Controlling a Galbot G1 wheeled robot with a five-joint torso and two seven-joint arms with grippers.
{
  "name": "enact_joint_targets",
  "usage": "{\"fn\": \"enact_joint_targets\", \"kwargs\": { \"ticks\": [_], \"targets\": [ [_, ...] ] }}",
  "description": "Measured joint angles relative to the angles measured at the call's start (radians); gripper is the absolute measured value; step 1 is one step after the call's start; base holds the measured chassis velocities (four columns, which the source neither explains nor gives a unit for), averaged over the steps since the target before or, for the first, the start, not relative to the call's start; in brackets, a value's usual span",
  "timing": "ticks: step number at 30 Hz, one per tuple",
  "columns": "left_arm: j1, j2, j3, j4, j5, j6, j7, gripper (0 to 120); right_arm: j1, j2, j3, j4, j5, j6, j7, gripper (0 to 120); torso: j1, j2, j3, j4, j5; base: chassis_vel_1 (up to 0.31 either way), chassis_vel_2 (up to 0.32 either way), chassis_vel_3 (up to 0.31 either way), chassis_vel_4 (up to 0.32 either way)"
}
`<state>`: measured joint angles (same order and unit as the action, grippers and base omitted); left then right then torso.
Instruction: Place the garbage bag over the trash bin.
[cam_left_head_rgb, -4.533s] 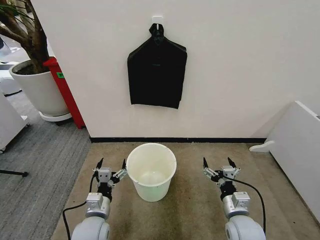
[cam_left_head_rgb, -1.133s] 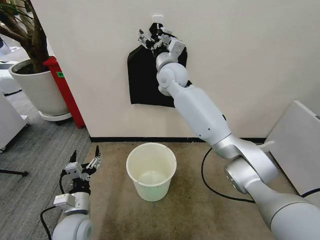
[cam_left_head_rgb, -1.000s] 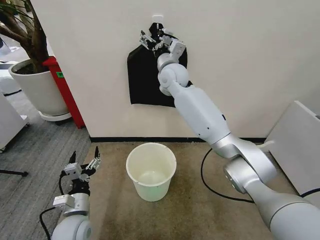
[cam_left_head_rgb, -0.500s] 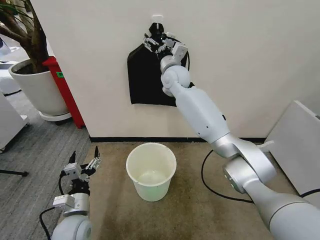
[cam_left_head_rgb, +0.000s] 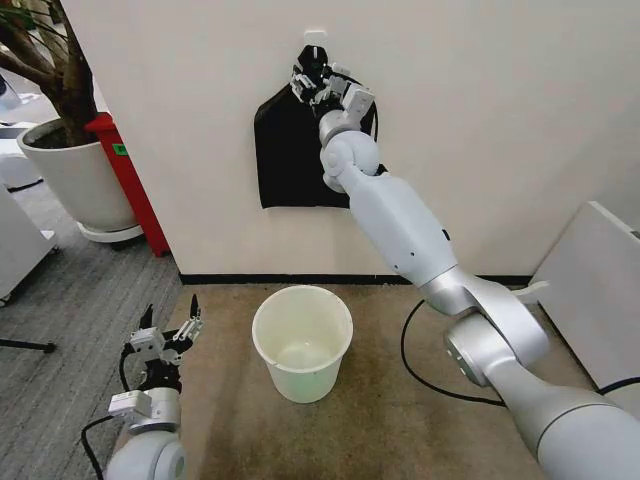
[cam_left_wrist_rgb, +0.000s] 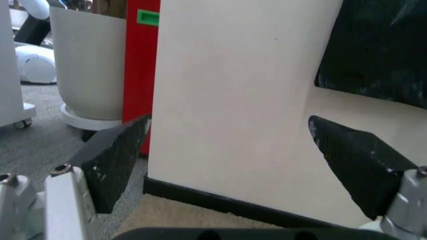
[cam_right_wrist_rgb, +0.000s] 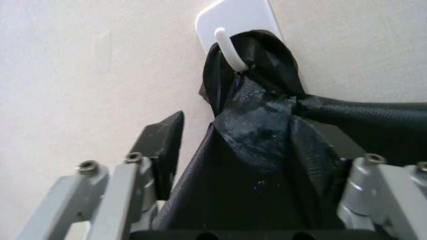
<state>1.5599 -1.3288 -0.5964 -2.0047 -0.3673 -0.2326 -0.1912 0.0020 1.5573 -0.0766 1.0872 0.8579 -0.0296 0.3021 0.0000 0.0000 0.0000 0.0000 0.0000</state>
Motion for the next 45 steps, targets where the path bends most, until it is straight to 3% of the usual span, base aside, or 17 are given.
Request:
{"fn": "enact_joint_targets", "kwargs": {
  "ticks": [15,27,45],
  "targets": [
    [-0.007,0.001,0.001,0.008,0.002,-0.001,-0.002,91,-0.006,-0.011,-0.005,0.016,-0.002,0.002,0.005,0,0.000,0.000,0.000,0.0000,0.0000,0.000,0.000,0.000,0.000],
    [-0.006,-0.002,0.001,0.010,0.005,-0.001,-0.004,91,-0.003,-0.009,-0.007,0.029,0.003,-0.005,0.029,0,0.000,0.000,0.000,0.0001,0.0000,0.000,0.000,0.000,0.000],
    [-0.008,-0.004,0.002,0.012,0.013,0.000,-0.009,91,-0.053,-0.001,-0.019,0.127,0.048,-0.118,0.190,0,0.000,0.000,0.000,0.0000,0.0000,0.000,0.000,0.000,0.000]
  ]
}}
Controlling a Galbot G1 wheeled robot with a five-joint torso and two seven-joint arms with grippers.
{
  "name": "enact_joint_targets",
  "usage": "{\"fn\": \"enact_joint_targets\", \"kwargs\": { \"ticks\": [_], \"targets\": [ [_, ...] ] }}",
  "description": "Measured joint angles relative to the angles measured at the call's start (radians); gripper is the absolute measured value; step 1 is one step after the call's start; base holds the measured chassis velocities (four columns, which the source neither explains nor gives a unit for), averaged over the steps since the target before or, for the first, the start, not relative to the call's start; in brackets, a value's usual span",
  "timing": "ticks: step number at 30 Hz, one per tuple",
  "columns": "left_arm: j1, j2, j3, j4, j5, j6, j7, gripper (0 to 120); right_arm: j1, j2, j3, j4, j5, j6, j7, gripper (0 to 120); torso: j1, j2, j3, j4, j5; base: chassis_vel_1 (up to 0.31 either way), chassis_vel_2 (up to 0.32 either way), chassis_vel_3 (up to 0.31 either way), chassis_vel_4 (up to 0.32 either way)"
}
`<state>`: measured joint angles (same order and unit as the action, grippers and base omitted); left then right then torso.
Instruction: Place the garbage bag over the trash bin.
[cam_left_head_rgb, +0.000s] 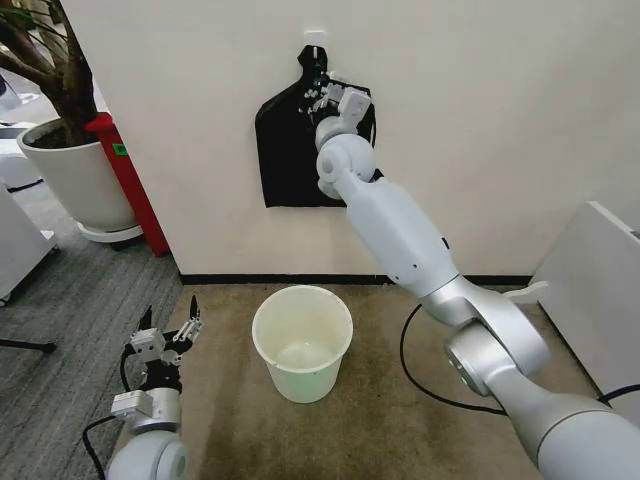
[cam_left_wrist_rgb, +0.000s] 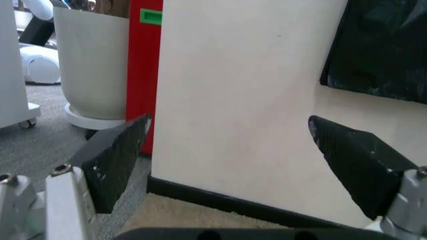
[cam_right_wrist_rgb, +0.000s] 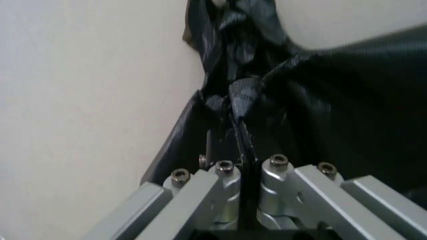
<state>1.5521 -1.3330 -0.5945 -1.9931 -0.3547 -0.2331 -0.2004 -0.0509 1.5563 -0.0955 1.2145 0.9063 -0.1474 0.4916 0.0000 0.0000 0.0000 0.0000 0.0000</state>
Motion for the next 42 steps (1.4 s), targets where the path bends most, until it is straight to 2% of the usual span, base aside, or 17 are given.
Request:
{"fn": "enact_joint_targets", "kwargs": {
  "ticks": [42],
  "targets": [
    [0.002,-0.009,0.001,0.015,0.020,-0.007,-0.009,91,-0.153,-0.009,-0.015,0.103,-0.009,-0.034,0.056,0,0.000,0.000,0.000,0.0000,0.0000,0.000,0.000,0.000,0.000]
  ]
}}
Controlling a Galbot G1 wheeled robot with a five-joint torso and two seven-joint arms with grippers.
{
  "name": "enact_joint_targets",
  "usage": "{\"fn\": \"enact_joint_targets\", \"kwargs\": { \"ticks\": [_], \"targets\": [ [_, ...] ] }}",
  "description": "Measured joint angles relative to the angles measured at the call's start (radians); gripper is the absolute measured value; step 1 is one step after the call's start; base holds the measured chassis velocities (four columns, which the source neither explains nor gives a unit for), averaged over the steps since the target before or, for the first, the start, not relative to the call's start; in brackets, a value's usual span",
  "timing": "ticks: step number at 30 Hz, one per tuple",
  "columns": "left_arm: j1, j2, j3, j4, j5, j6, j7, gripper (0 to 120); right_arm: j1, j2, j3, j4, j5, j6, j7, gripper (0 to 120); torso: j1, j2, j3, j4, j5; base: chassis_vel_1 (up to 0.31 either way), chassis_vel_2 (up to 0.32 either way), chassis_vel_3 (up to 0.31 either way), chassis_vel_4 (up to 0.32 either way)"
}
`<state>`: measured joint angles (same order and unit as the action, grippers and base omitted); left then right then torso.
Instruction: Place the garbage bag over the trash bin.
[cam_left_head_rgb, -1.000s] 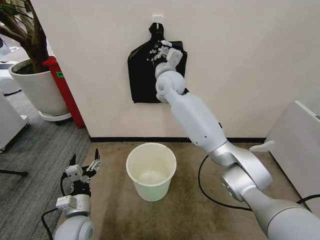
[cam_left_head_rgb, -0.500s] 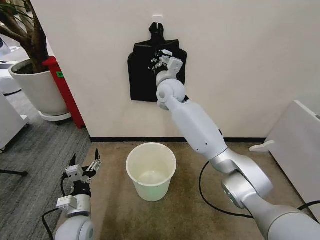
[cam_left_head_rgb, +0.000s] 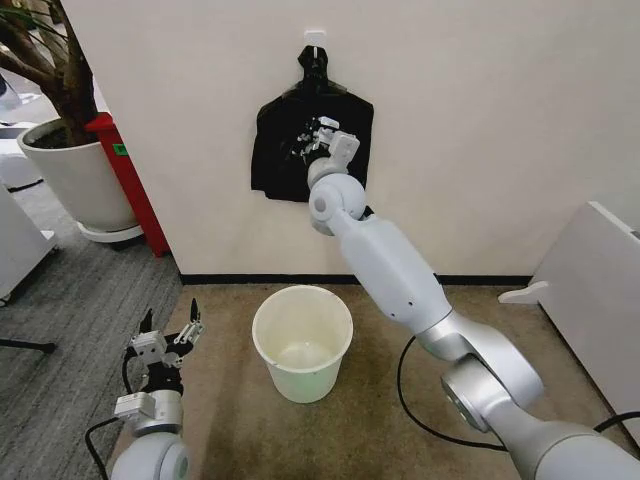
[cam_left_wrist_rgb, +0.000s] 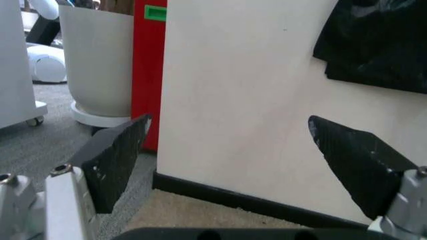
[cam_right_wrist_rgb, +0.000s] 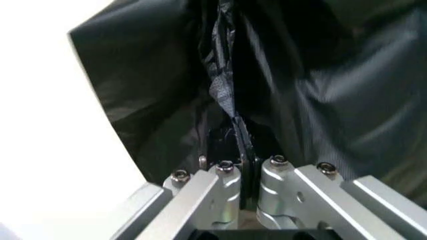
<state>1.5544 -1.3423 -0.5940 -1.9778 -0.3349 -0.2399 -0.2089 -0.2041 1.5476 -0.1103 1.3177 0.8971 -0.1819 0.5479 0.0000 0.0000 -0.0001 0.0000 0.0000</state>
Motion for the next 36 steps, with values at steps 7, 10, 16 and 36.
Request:
{"fn": "enact_joint_targets", "kwargs": {
  "ticks": [7,10,16,36],
  "targets": [
    [-0.001,-0.005,0.001,0.000,0.003,0.000,-0.001,91,-0.042,0.000,0.017,0.020,-0.008,-0.001,0.002,0,0.000,0.000,0.000,0.0000,0.0000,0.000,0.000,0.000,0.000],
    [0.000,-0.006,0.001,0.000,0.004,0.000,-0.001,91,-0.054,-0.003,0.018,0.025,-0.010,-0.001,0.002,0,0.000,0.000,0.000,0.0001,0.0000,0.000,0.000,0.000,0.000],
    [0.000,-0.006,0.001,0.001,0.007,-0.001,-0.002,91,-0.098,-0.009,0.020,0.042,-0.019,-0.001,0.000,0,0.000,0.000,0.000,0.0000,0.0000,0.000,0.000,0.000,0.000],
    [-0.003,-0.006,0.003,0.005,0.010,-0.001,-0.004,91,-0.230,-0.014,0.023,0.073,-0.048,0.002,-0.012,0,0.000,0.000,0.000,0.0000,0.0000,0.000,0.000,0.000,0.000]
  ]
}}
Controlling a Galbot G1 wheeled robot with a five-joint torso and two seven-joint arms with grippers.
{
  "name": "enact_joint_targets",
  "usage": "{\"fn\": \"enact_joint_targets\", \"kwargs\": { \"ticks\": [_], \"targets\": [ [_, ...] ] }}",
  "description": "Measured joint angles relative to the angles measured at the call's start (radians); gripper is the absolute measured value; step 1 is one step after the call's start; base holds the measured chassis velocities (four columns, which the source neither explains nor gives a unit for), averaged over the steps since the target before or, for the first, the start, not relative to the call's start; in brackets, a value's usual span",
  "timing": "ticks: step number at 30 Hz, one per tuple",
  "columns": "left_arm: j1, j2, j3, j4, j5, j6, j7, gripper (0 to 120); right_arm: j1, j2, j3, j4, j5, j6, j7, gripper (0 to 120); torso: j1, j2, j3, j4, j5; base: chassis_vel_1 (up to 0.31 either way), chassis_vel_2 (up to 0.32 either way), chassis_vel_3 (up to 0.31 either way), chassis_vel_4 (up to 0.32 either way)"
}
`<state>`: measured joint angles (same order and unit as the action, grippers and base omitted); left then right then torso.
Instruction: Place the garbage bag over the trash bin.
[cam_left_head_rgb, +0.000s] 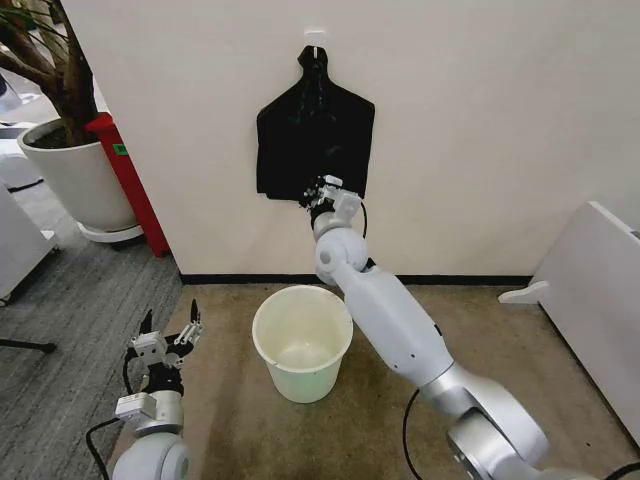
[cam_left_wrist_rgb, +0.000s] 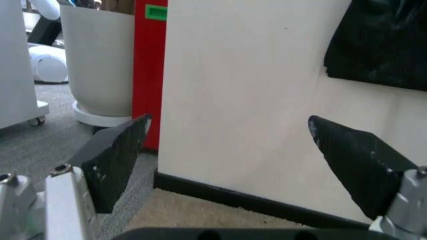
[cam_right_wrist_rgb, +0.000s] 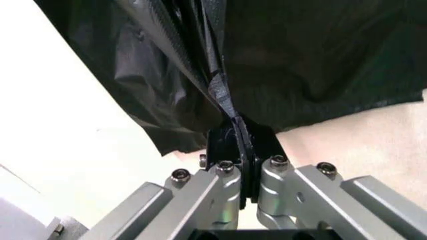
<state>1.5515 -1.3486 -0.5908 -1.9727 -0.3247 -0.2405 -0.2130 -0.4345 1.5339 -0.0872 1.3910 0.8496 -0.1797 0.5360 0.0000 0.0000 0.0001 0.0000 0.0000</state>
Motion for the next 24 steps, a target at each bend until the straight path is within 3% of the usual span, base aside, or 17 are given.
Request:
{"fn": "enact_joint_targets", "kwargs": {
  "ticks": [24],
  "targets": [
    [0.000,-0.002,0.001,0.005,0.006,0.000,0.000,91,-0.113,-0.009,0.004,0.020,-0.056,0.006,-0.022,0,0.000,0.000,0.000,0.0000,0.0000,0.000,0.000,0.000,0.000]
  ]
}}
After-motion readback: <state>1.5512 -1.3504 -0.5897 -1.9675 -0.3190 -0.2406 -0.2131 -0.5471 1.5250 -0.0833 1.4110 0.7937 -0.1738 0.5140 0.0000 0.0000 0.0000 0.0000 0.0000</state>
